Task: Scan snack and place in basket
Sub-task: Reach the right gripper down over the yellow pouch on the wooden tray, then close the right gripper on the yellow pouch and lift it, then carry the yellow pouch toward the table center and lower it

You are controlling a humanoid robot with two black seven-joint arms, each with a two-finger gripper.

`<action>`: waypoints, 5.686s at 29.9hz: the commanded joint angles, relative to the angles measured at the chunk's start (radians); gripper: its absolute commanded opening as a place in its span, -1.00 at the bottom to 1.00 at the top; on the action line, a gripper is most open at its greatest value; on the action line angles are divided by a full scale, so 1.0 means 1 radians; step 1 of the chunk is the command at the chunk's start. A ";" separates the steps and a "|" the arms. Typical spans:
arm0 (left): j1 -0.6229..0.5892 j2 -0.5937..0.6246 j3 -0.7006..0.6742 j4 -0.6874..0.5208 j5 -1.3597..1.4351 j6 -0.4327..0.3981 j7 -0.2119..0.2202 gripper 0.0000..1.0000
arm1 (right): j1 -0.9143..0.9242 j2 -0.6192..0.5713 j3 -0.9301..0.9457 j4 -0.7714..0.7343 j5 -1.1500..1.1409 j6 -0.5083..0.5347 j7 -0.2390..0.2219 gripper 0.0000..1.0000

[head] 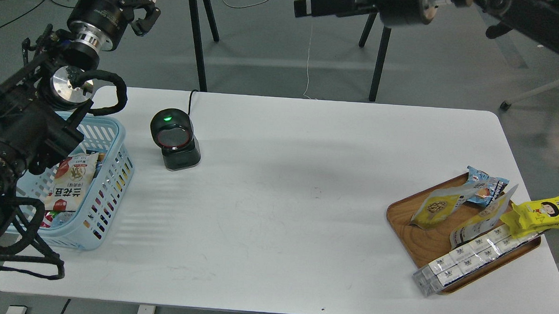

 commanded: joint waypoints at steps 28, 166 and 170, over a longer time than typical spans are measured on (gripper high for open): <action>0.003 -0.022 0.016 0.000 0.002 0.000 0.004 1.00 | -0.039 -0.186 -0.476 0.318 -1.024 -0.024 0.055 0.86; 0.025 -0.034 0.016 0.011 0.063 0.000 0.001 1.00 | 0.004 0.384 -0.333 0.095 -0.636 -0.018 0.055 -1.00; 0.025 -0.037 0.016 0.011 0.069 0.000 0.001 1.00 | -0.014 0.394 -0.333 0.087 -0.636 -0.019 0.055 -1.00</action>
